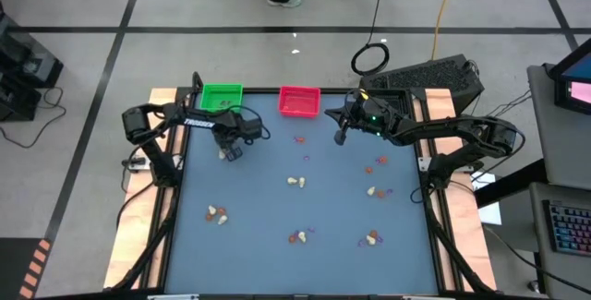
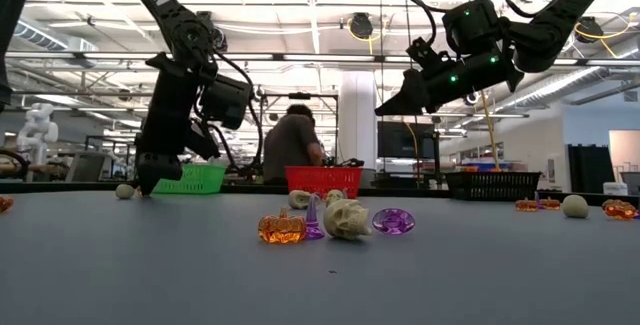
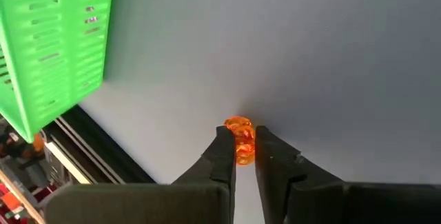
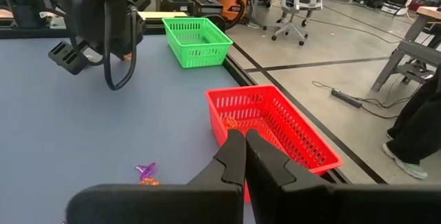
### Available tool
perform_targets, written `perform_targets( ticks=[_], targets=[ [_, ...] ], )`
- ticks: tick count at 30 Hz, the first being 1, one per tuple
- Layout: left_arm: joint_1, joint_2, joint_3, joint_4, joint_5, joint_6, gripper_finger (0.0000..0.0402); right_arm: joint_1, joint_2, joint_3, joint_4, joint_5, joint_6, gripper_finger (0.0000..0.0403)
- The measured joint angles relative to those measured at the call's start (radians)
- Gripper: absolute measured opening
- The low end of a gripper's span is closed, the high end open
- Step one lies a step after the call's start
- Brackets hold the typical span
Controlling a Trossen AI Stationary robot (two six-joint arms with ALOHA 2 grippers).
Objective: Sort Halloween decoration
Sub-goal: Put the orange pumpkin toy into the red bin
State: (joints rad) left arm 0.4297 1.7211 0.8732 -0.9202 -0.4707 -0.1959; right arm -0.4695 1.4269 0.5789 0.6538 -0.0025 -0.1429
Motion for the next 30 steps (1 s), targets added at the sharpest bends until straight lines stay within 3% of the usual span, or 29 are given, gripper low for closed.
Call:
perform_targets(
  ticks=[6,9,13,23,30],
  targets=[
    [0.006,-0.007,0.114,0.011,0.011,0.070,0.0035,0.000,0.000,0.000,0.000,0.000,0.000,0.0000],
    [0.032,-0.008,0.189,0.091,0.018,0.139,0.0036,0.000,0.000,0.000,0.000,0.000,0.000,0.0000],
    [0.088,0.011,0.301,0.216,0.118,0.219,0.0036,0.000,0.000,0.000,0.000,0.000,0.000,0.0000],
    [0.154,0.266,0.668,0.307,0.386,0.360,0.0037,0.000,0.000,0.000,0.000,0.000,0.000,0.0000],
    [0.153,0.420,0.848,0.277,0.462,0.396,0.0037,0.000,0.000,0.000,0.000,0.000,0.000,0.0000]
  ],
)
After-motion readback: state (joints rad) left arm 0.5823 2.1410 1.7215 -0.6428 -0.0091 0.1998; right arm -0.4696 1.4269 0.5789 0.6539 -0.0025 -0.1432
